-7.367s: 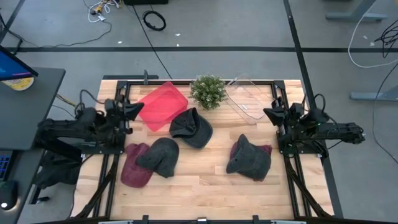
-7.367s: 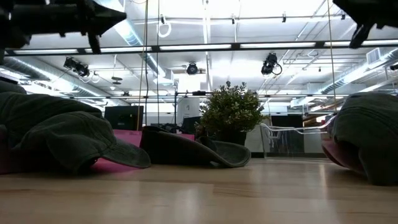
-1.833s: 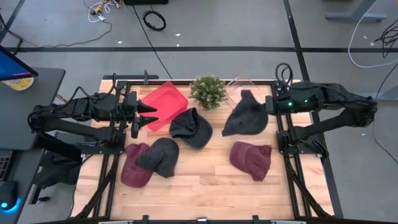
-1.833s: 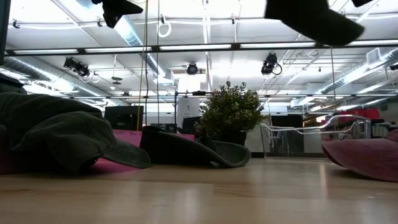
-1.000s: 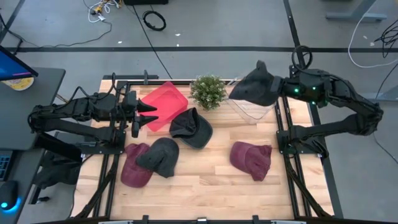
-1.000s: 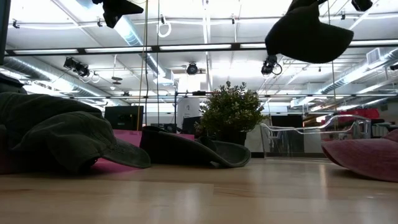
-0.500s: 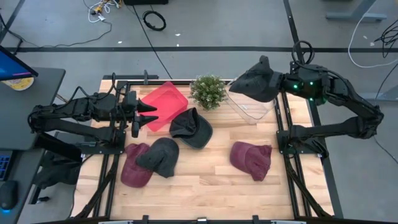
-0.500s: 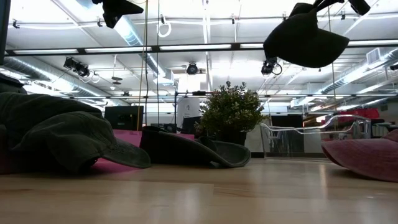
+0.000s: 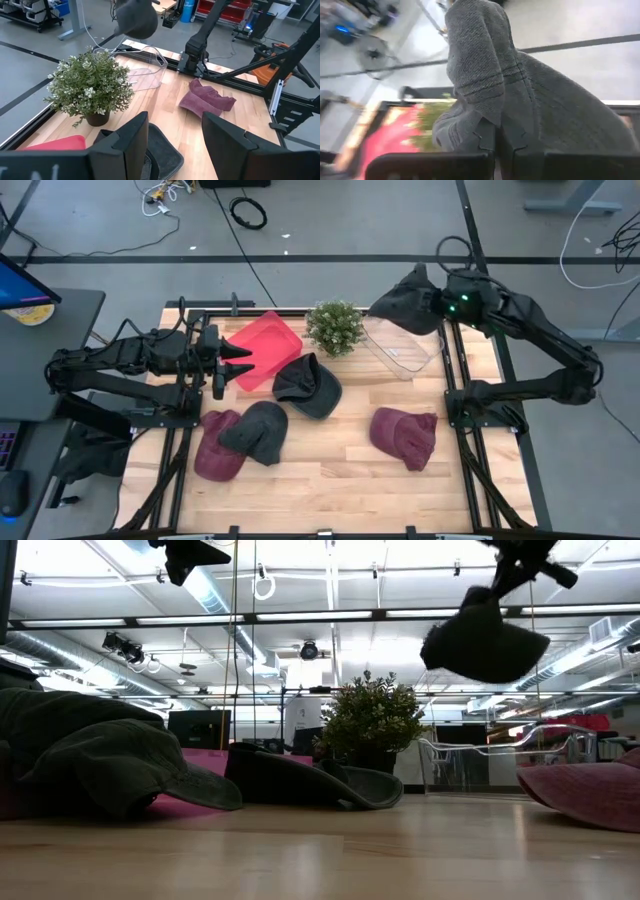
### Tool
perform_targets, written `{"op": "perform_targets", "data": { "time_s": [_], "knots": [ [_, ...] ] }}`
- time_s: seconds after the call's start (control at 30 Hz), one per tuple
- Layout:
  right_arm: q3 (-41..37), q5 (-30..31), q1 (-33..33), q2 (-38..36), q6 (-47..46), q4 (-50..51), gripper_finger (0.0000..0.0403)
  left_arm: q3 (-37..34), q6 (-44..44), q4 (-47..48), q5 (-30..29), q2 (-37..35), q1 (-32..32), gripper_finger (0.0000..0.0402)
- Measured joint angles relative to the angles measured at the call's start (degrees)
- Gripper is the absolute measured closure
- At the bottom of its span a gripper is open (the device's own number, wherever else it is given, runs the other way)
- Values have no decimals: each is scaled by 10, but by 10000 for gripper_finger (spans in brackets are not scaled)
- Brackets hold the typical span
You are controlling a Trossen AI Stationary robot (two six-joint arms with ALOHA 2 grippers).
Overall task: Pick & Place hat
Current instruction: Put the right black cap into the transparent bin
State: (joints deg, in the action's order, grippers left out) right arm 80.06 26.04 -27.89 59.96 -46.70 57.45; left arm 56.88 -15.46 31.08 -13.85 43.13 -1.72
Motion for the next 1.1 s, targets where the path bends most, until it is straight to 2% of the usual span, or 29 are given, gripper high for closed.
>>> {"op": "perform_targets", "data": {
  "time_s": [0.3, 0.4, 0.77, 1.1],
  "knots": [
    [-62, -40, -66, 23, 8, -13, 403, 0, 0, 0, 0, 0, 0, 211],
    [-97, -63, -80, 24, -12, -40, 403, 0, 1, 0, 0, 0, 0, 211],
    [-223, -78, -112, 24, -92, -134, 403, 0, 2, 1, 0, 0, 0, 211],
    [-311, -120, -131, 24, -154, -221, 403, 0, 2, 1, 0, 0, 0, 211]
  ]
}}
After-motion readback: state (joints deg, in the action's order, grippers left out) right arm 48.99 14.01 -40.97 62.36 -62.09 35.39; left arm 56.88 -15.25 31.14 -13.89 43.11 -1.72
